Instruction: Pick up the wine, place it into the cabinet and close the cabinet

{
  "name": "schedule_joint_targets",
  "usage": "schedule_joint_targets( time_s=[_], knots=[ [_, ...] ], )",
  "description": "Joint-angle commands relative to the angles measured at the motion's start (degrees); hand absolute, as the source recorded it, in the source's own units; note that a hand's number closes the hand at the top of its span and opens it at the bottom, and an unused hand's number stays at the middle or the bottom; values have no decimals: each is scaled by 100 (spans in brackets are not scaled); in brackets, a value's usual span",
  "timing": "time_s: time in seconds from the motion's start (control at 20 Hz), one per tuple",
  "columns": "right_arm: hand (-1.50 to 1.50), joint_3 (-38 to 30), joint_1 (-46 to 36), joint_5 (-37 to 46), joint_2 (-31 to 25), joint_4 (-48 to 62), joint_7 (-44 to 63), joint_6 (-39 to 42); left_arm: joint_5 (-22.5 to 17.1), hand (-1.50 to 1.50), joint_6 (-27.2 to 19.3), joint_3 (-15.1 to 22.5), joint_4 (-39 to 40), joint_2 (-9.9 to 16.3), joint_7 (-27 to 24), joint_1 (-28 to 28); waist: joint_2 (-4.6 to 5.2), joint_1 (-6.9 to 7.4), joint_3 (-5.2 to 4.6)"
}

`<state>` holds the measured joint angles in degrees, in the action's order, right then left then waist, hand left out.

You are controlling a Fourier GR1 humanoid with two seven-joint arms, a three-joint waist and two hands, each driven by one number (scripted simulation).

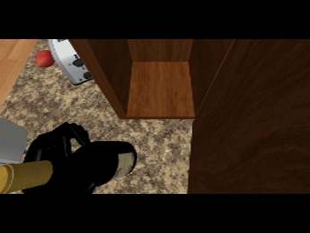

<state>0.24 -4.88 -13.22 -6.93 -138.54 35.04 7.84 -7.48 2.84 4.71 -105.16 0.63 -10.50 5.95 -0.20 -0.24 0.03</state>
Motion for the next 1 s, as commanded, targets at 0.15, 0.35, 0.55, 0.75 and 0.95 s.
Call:
schedule_joint_targets(
  time_s=[0.15, 0.35, 0.55, 0.75, 0.95],
  knots=[
    [-150, -192, 255, -485, -18, -838, 310, -44, 180, 150, -1156, 1333, -264, -61, 587, -554, 4, -52, -1],
    [-150, 10, 236, -293, 137, -578, -24, 92, 15, 150, -1676, 1551, -485, -62, 1271, -1226, 9, -29, -1],
    [-150, -224, 189, -317, 127, -105, -260, 186, 269, 150, -2678, 2092, -165, -62, 1553, -1925, 17, -22, 0],
    [-150, -465, 474, -779, -46, -794, 134, 218, 213, 150, -2964, 2187, -300, -62, 1872, -2229, 5, -45, 1],
    [-150, -164, 302, -589, 22, -774, 271, 174, 276, 150, -3881, 2386, 518, -63, 1792, -3170, 11, -85, -1]
  ],
)
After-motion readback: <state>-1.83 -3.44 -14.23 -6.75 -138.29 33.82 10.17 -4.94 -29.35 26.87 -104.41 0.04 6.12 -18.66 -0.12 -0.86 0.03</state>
